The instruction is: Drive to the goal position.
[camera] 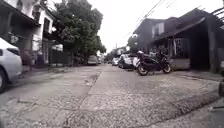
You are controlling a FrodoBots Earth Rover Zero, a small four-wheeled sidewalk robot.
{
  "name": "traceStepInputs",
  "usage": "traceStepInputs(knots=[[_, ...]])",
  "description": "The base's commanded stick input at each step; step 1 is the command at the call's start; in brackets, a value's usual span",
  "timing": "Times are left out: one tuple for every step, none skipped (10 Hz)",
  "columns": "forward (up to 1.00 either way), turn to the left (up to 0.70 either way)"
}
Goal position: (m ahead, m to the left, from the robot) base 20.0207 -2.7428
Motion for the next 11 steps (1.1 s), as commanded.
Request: traceStepInputs(knots=[[0.30, 0.00], [0.30, 0.00], [0.30, 0.00], [0.30, 0.00], [0.30, 0.00], [0.30, 0.00], [0.30, 0.00], [0.30, 0.00], [0.30, 0.00], [0.30, 0.00], [0.30, 0.00]])
